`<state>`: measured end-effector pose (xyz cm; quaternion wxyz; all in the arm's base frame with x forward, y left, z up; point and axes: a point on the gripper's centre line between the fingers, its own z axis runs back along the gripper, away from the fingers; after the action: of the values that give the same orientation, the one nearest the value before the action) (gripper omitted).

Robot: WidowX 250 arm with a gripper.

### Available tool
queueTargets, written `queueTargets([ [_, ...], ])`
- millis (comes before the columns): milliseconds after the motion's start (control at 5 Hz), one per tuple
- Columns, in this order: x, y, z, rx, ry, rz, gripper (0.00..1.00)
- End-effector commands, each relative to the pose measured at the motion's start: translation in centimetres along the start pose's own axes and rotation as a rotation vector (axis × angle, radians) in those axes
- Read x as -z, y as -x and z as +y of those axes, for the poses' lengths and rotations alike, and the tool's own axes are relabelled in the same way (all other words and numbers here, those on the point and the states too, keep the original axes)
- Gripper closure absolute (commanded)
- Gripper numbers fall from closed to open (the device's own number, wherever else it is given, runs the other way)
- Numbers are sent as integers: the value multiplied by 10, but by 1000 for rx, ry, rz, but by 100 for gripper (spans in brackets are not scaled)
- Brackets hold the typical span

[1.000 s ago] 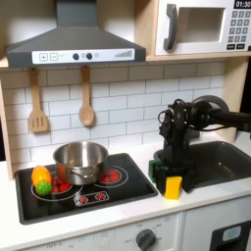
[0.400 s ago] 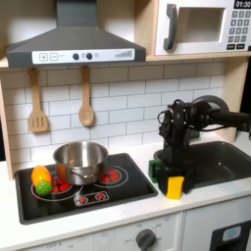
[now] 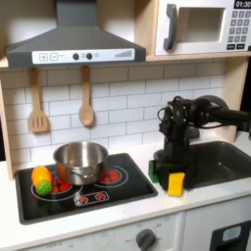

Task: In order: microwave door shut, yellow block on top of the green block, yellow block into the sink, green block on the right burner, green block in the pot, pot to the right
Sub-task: 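Put the yellow block on top of the green block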

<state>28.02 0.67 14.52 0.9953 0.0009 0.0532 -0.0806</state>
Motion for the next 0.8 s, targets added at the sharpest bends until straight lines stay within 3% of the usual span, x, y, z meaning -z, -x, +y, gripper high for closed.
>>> queueTargets([
  [0,-35,-13,8,-29,-22,-61,100],
  [200,-50,-18,13,-51,-31,-100,100],
  [600,-63,-23,34,-99,-57,-146,100],
])
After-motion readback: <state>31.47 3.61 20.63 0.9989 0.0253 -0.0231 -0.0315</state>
